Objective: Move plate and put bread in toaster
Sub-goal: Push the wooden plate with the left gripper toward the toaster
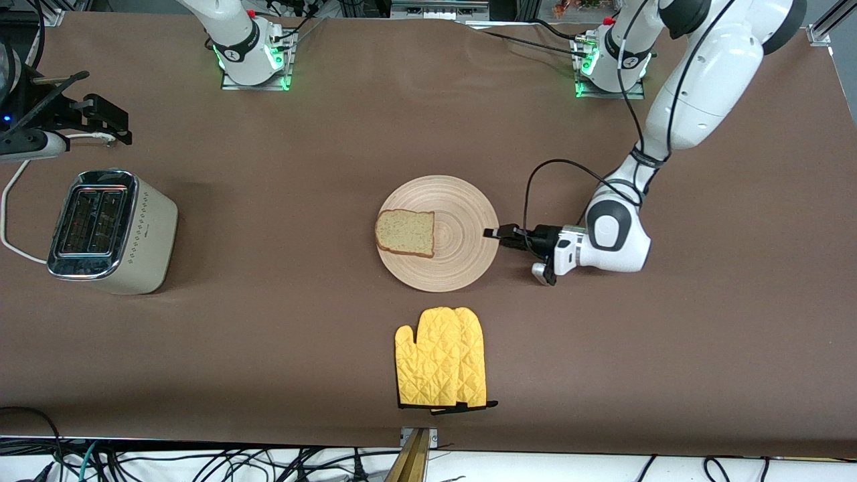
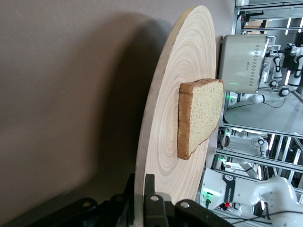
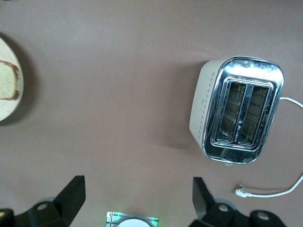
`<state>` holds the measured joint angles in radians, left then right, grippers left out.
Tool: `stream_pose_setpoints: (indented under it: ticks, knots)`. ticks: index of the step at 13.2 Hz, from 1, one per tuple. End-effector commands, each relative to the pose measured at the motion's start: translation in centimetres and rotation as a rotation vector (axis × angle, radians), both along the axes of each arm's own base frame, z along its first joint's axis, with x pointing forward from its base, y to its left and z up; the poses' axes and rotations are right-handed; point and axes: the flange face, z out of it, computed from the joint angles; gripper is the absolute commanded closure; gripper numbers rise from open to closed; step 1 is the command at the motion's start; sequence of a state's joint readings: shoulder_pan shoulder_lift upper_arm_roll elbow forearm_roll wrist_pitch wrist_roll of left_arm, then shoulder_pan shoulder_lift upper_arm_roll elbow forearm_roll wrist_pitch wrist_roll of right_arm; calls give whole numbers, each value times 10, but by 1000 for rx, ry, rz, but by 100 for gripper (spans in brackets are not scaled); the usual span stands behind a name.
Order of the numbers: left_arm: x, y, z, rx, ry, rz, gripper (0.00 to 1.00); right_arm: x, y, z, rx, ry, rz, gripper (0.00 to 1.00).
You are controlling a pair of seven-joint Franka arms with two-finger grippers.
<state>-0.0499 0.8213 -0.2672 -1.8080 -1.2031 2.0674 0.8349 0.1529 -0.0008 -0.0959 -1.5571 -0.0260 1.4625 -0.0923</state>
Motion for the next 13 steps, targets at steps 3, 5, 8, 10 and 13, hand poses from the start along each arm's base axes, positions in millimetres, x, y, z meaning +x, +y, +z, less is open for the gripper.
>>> stream_pose_setpoints:
  ticks: [3, 5, 8, 10, 13]
  knots:
    - [-1, 6, 9, -31, -27, 21, 0, -3, 3, 4, -9, 1, 7, 0]
    - [1, 8, 12, -25, -38, 17, 0, -3, 4, 4, -7, -1, 7, 0]
    - [13, 27, 42, -6, -77, 37, 0, -2, 5, 3, 4, 4, 5, 0]
    - [19, 45, 64, 71, -150, -34, 0, -2, 7, 4, 6, -2, 7, 0]
    - [36, 88, 104, 251, -232, -141, 0, 1, 11, -2, 29, 11, 9, 0]
